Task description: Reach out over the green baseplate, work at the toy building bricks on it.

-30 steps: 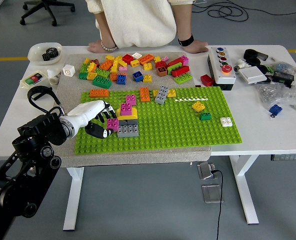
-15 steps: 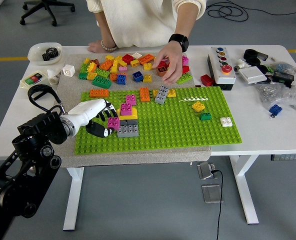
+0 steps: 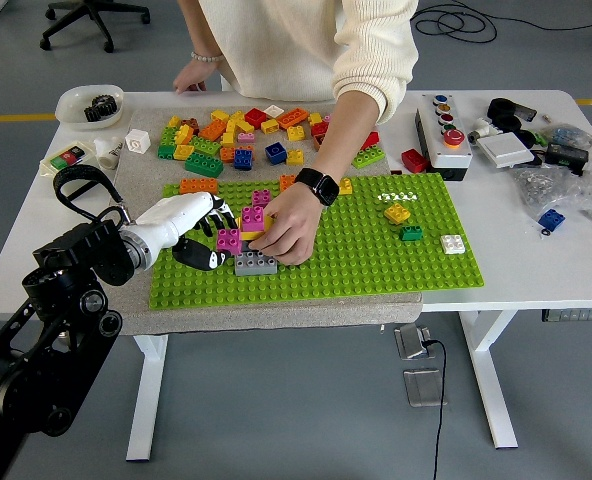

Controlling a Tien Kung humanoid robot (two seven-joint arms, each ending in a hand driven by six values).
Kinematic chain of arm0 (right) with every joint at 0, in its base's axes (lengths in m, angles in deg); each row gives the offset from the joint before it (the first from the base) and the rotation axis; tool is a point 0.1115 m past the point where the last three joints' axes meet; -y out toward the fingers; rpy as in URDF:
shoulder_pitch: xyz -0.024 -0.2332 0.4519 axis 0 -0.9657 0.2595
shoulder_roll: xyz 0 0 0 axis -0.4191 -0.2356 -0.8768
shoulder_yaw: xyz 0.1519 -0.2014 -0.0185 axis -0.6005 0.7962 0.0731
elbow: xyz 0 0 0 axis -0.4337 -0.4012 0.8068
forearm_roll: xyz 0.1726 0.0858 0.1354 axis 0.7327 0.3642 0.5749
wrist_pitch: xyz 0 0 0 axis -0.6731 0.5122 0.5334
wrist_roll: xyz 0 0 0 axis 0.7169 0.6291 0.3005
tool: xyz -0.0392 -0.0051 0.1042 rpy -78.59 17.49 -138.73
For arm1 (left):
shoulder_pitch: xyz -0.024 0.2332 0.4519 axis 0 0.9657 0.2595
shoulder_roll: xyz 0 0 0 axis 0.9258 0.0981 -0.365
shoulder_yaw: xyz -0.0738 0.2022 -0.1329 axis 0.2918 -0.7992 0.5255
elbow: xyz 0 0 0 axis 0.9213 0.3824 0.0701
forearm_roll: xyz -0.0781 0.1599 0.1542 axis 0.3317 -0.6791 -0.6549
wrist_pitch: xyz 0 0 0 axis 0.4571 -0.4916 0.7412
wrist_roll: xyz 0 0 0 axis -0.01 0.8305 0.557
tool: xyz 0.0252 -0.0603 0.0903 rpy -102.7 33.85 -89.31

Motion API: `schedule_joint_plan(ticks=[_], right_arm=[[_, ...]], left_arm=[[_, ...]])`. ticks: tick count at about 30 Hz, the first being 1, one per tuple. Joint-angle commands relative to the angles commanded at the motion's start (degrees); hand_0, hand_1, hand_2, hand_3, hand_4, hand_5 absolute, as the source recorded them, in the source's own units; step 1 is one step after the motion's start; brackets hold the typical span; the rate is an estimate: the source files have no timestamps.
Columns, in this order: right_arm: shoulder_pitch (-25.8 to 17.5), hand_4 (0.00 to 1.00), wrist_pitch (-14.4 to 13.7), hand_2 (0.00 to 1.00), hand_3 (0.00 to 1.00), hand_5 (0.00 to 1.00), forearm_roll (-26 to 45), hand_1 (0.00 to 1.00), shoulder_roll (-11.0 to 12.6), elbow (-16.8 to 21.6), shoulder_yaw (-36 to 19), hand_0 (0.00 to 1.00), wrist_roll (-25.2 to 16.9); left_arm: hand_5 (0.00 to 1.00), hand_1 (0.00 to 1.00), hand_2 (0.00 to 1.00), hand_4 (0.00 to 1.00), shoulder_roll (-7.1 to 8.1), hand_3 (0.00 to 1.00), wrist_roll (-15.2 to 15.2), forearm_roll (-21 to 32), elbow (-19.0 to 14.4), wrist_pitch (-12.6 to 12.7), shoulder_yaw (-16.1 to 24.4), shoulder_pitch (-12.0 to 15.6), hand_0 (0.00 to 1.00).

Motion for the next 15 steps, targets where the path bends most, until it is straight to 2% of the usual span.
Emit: schedule_joint_plan(ticks=[15], right_arm=[[-0.04,0.86,-0.12,0.688,0.65,0.536,0.33,0.646,-0.1,0.0,-0.34,0.743,-0.04]], left_arm=[[0.076,0.554,0.529,0.618,0.02,0.539,0.03,0.0,-0.29,0.1,0.72,0.06,0.594]])
